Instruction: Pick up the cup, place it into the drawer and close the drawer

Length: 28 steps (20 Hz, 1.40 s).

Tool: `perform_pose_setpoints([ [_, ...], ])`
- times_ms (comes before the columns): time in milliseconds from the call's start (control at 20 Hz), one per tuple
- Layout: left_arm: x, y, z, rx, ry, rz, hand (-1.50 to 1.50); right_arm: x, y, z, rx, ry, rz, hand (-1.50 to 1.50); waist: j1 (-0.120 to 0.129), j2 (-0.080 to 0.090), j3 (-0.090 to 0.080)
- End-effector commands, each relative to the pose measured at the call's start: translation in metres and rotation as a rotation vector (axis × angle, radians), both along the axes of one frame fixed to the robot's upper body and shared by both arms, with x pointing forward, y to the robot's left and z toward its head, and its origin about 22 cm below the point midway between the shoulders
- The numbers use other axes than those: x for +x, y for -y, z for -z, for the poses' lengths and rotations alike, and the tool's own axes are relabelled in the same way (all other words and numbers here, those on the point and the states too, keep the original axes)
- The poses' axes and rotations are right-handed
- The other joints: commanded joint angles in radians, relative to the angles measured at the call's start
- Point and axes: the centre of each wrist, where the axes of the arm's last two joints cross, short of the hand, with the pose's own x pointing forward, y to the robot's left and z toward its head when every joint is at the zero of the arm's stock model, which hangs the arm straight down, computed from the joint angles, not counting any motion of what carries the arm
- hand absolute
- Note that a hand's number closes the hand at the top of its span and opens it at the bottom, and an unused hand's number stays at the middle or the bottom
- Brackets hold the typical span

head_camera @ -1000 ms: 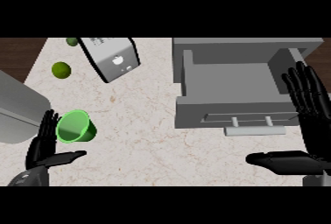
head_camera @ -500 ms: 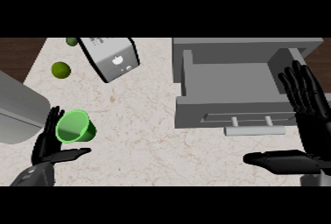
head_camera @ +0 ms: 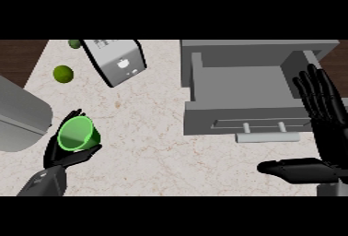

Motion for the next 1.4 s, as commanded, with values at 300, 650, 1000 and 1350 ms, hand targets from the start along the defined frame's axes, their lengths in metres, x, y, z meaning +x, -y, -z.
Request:
perform_pose_setpoints([
  [300,0.012,0.025,0.000,-0.247,0.152,0.166,1.50,-0.003,-0.011,0.000,-0.014,-0.011,0.016,-1.50,0.005,-0.003,0.000],
  [650,0.008,0.018,-0.001,-0.196,0.270,0.027,1.50,-0.003,0.001,0.006,-0.015,0.001,0.004,-1.50,0.002,0.000,0.000],
  [1000,0.032,0.047,-0.010,-0.171,0.349,-0.034,1.50,0.000,0.008,-0.008,-0.023,0.003,0.015,-1.50,0.010,-0.005,0.002],
  [1350,0.087,0.069,-0.064,-0.153,0.439,0.088,1.50,0.002,0.012,0.011,-0.022,-0.007,0.041,-1.50,0.026,-0.012,0.005],
])
